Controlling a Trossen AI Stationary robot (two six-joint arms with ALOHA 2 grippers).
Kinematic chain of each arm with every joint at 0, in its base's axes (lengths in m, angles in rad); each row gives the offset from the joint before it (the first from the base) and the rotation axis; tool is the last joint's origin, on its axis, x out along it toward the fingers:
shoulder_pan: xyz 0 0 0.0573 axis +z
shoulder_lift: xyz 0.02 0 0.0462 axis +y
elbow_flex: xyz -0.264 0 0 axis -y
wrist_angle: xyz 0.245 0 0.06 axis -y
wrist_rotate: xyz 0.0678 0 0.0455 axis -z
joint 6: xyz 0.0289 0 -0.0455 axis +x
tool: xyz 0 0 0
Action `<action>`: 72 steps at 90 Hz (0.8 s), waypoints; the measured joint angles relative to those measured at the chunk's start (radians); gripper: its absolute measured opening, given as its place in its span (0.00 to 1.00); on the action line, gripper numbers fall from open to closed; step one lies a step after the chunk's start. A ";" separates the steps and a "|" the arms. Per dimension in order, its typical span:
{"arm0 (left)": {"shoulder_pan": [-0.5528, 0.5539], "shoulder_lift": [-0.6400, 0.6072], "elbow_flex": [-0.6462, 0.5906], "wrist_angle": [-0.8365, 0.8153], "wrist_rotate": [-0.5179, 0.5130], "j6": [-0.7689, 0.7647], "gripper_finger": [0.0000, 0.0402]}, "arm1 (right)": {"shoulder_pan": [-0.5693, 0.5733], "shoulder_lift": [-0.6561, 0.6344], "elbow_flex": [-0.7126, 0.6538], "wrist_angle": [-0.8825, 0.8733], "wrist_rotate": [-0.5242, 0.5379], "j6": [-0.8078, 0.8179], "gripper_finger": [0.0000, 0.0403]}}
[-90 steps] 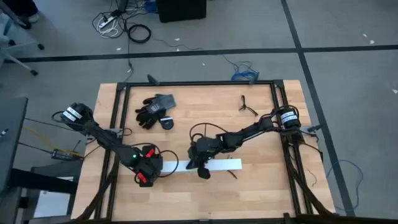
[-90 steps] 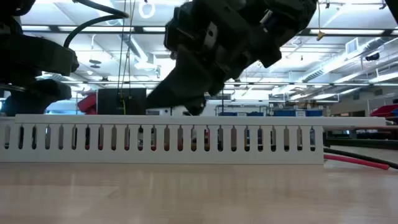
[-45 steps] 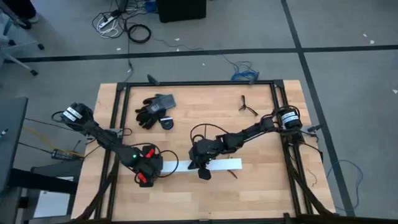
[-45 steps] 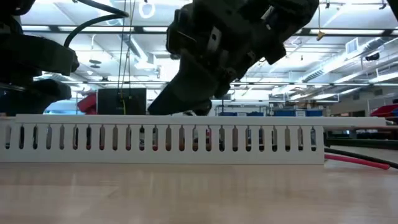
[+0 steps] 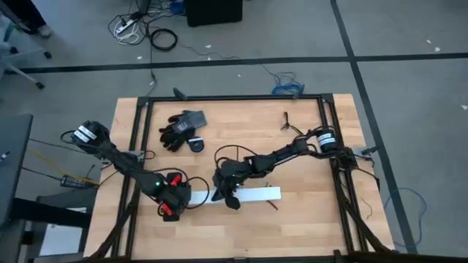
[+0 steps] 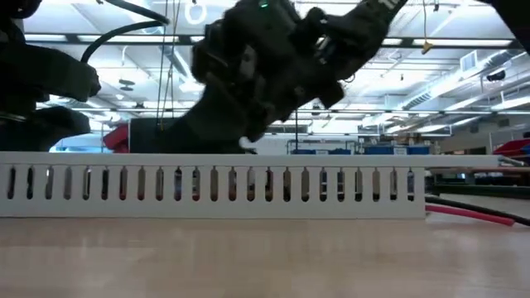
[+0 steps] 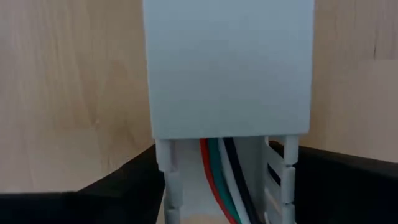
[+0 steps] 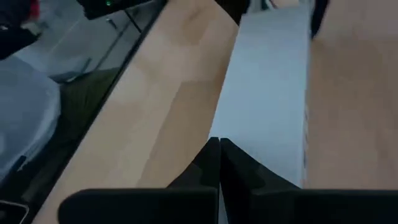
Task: Ziptie cables
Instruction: Close the white cable duct cover
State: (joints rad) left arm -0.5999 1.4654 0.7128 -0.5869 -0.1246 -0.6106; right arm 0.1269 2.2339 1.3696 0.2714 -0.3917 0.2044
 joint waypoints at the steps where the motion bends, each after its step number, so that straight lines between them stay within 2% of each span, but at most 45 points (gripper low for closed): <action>1: 0.000 0.000 0.000 0.000 0.000 0.000 0.63 | 0.000 0.003 0.006 0.000 -0.002 -0.002 0.00; 31: 0.002 0.000 0.000 0.008 -0.017 0.020 0.64 | 0.003 0.008 0.042 -0.059 0.002 -0.017 0.00; 50: 0.003 0.000 0.003 0.024 -0.030 0.105 0.72 | 0.025 0.005 0.043 -0.086 0.014 -0.003 0.00; 72: 0.003 0.000 0.005 -0.014 0.012 0.083 0.79 | 0.046 -0.011 0.042 -0.131 0.019 0.004 0.00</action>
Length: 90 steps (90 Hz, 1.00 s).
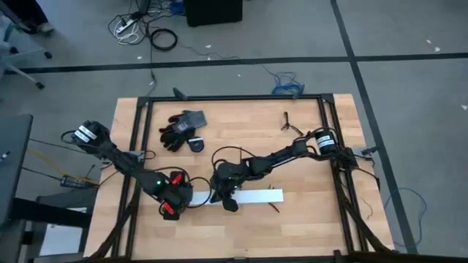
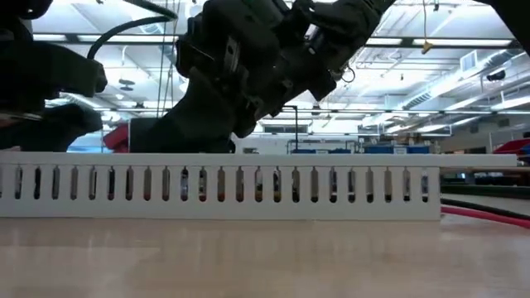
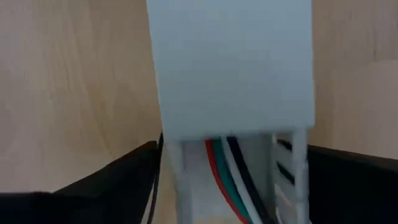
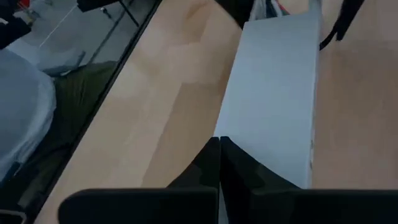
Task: Ziptie cables
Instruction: Close the white cable duct cover
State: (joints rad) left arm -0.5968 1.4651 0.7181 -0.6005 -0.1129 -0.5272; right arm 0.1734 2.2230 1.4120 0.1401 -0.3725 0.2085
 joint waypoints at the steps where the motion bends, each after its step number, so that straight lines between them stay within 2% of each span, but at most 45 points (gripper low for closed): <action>1: 0.000 0.000 0.000 -0.001 0.001 -0.001 0.79 | 0.001 0.000 0.000 -0.001 -0.001 0.000 0.00; 55: -0.002 0.000 -0.002 0.119 -0.049 0.023 0.79 | 0.014 -0.009 -0.003 -0.030 -0.045 0.011 0.00; 90: -0.002 0.000 -0.002 0.116 -0.050 0.024 0.76 | 0.013 -0.012 -0.004 -0.024 -0.050 0.023 0.00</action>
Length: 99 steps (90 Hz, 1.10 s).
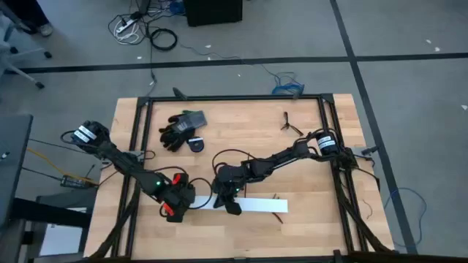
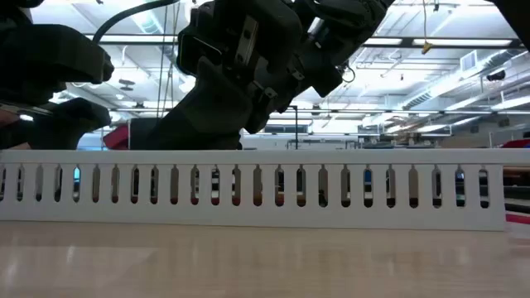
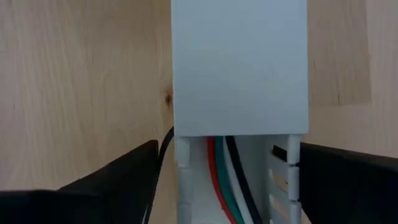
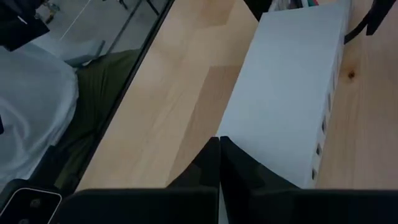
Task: Ziptie cables
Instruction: Close the white cable duct cover
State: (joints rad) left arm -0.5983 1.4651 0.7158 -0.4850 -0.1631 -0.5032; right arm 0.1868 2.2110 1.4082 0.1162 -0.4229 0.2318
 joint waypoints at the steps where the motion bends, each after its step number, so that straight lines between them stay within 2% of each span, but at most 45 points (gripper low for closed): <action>1: 0.000 0.000 0.000 0.000 0.000 0.000 0.75 | 0.000 0.000 0.000 0.000 0.000 0.000 0.00; 28: 0.000 0.000 0.000 -0.004 0.000 0.001 0.61 | 0.000 -0.008 -0.002 0.015 -0.001 0.000 0.00; 47: -0.001 0.000 0.000 -0.013 0.000 0.007 0.60 | -0.005 -0.017 -0.006 0.129 0.014 -0.039 0.00; 71: 0.000 0.000 0.000 -0.006 -0.008 -0.005 0.60 | -0.015 -0.065 -0.004 0.192 0.041 -0.068 0.00; 88: 0.000 0.000 0.000 -0.006 -0.005 -0.067 0.60 | -0.006 -0.066 -0.004 0.071 0.045 -0.032 0.00; 99: 0.000 0.000 0.000 -0.005 0.007 -0.109 0.60 | 0.014 -0.071 -0.001 -0.016 0.125 -0.030 0.00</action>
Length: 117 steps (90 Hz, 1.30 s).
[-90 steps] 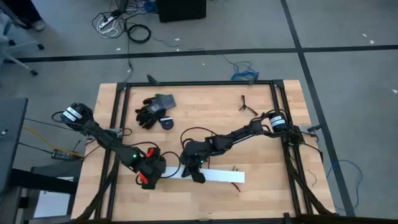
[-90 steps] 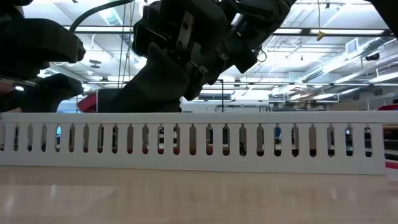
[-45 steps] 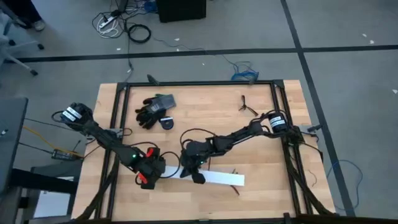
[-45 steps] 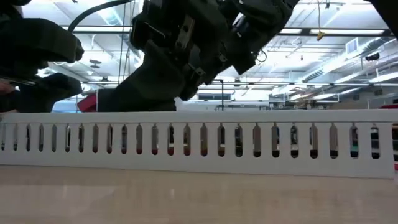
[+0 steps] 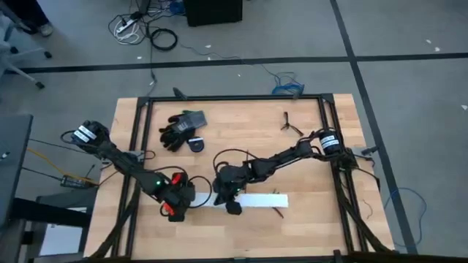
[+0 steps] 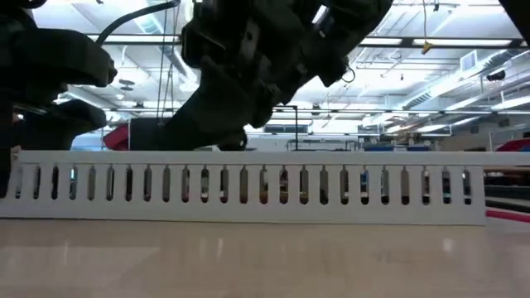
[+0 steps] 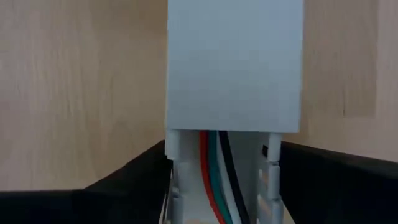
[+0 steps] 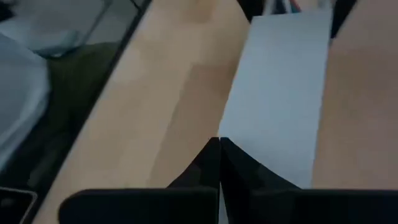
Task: Ziptie cables
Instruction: Close the white cable duct cover
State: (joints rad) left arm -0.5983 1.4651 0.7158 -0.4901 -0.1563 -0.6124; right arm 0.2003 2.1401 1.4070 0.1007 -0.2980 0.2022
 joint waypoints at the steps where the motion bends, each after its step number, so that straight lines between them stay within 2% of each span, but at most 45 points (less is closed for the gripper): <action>1: 0.000 0.000 0.000 0.001 0.001 -0.002 0.60 | 0.002 -0.001 0.001 -0.005 0.006 0.000 0.00; 25: 0.000 0.000 0.000 0.010 0.010 -0.019 0.60 | 0.005 -0.002 0.001 -0.025 0.039 -0.005 0.00; 39: 0.000 0.001 -0.002 0.027 0.013 -0.021 0.60 | -0.022 0.006 0.002 -0.019 0.022 -0.036 0.00; 56: 0.003 0.001 -0.002 0.023 0.016 -0.021 0.60 | -0.075 0.053 0.005 0.085 -0.091 -0.036 0.00; 79: 0.003 0.001 -0.002 0.031 0.012 0.045 0.60 | -0.086 0.093 0.020 0.127 -0.127 -0.022 0.00; 98: 0.003 0.002 0.001 0.038 0.022 0.164 0.70 | -0.081 0.093 0.022 0.095 -0.132 -0.022 0.00; 117: 0.004 0.001 0.046 -0.034 0.050 0.191 0.78 | -0.073 0.093 0.022 0.080 -0.127 -0.022 0.00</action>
State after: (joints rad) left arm -0.5945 1.4658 0.7614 -0.5238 -0.1062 -0.4213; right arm 0.1276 2.2333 1.4288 0.1810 -0.4248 0.1802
